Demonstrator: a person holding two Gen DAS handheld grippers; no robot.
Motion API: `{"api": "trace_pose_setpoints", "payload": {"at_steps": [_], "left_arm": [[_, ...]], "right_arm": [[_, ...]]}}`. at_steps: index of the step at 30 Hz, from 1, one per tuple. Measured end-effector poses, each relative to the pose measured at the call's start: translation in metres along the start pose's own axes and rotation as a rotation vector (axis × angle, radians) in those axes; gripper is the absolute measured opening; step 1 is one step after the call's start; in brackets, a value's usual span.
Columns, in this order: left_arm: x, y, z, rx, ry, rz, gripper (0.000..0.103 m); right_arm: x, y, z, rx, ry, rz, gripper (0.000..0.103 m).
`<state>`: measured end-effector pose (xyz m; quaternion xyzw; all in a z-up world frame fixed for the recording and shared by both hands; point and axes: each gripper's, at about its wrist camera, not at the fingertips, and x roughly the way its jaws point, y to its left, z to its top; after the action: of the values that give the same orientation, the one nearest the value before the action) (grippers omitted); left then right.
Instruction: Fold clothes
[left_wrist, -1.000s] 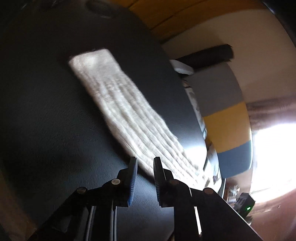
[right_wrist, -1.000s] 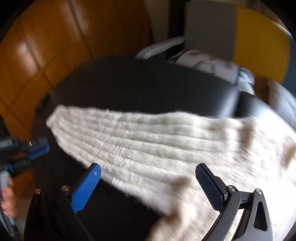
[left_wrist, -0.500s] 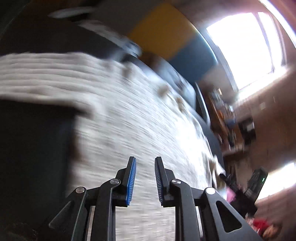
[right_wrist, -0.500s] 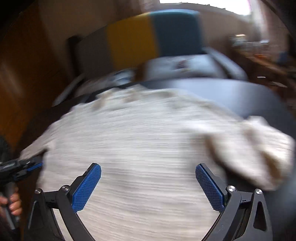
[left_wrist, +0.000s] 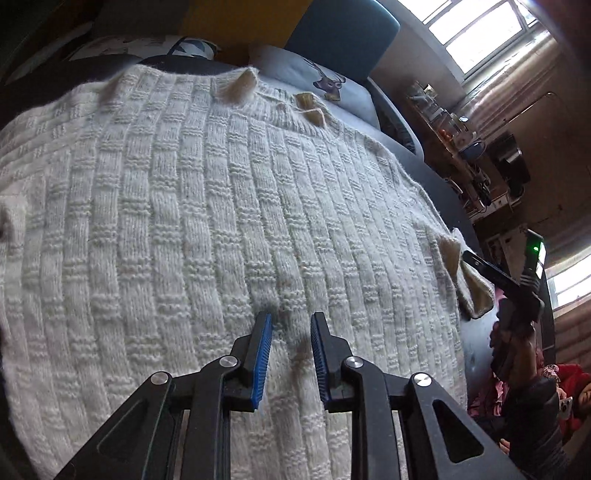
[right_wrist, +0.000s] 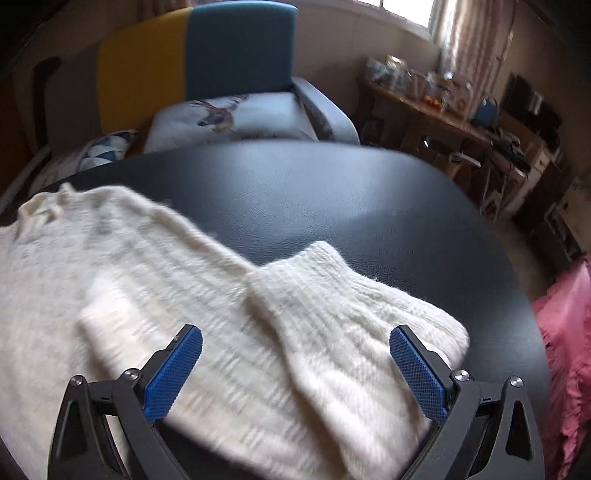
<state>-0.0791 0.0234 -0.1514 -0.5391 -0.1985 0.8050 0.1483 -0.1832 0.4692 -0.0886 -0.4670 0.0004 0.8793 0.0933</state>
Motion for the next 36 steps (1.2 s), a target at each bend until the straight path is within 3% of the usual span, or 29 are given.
{"api": "trace_pose_setpoints", "payload": {"at_steps": [1, 2, 4, 5, 6, 11, 13, 21, 23, 25, 26, 27, 30, 33, 35, 36], "left_arm": [[0.003, 0.0, 0.002, -0.005, 0.003, -0.006, 0.021], [0.006, 0.0, 0.004, -0.011, 0.007, -0.012, 0.021], [0.0, 0.003, 0.0, -0.025, 0.003, -0.033, 0.021], [-0.003, 0.004, -0.002, -0.031, 0.001, -0.043, 0.021], [-0.003, 0.008, -0.003, -0.036, -0.003, -0.05, 0.021], [-0.004, 0.012, -0.005, -0.034, -0.016, -0.062, 0.021], [-0.004, 0.014, -0.005, -0.033, -0.017, -0.061, 0.021], [0.011, 0.015, 0.014, -0.012, -0.012, -0.05, 0.021], [0.008, 0.013, 0.01, -0.001, -0.007, -0.037, 0.021], [0.007, 0.011, 0.009, 0.009, -0.005, -0.026, 0.021], [0.006, 0.01, 0.008, 0.014, -0.003, -0.02, 0.021], [0.005, 0.009, 0.007, 0.009, -0.004, -0.019, 0.021], [0.005, 0.011, 0.007, -0.003, -0.006, -0.027, 0.021], [0.006, 0.013, 0.007, -0.014, -0.01, -0.039, 0.021], [0.007, 0.016, 0.008, -0.024, -0.008, -0.052, 0.021], [0.007, 0.017, 0.009, -0.029, -0.008, -0.058, 0.021]], "right_arm": [[0.005, -0.003, -0.001, 0.011, 0.023, -0.003, 0.086], [0.009, -0.006, -0.003, 0.021, 0.049, -0.008, 0.06], [0.004, -0.018, -0.005, 0.068, 0.043, 0.007, 0.046], [0.001, -0.025, -0.006, 0.092, 0.037, 0.016, 0.033], [-0.002, -0.031, -0.008, 0.117, 0.031, 0.025, 0.027], [-0.04, -0.07, -0.017, 0.22, -0.048, 0.053, 0.02], [-0.061, -0.09, -0.024, 0.267, -0.094, 0.041, 0.02], [-0.081, -0.18, -0.112, 0.557, -0.072, 0.018, 0.022], [-0.088, -0.177, -0.116, 0.545, -0.094, 0.04, 0.026], [-0.094, -0.15, -0.104, 0.429, -0.123, 0.057, 0.054], [-0.093, -0.132, -0.099, 0.352, -0.136, 0.047, 0.086], [-0.091, -0.113, -0.093, 0.277, -0.154, 0.033, 0.102], [-0.072, -0.066, -0.073, 0.103, -0.168, 0.011, 0.103], [-0.036, -0.036, -0.052, 0.041, -0.087, -0.045, 0.103], [-0.01, -0.036, -0.042, 0.064, -0.02, -0.054, 0.103], [-0.001, -0.038, -0.038, 0.085, 0.005, -0.052, 0.094]]}}
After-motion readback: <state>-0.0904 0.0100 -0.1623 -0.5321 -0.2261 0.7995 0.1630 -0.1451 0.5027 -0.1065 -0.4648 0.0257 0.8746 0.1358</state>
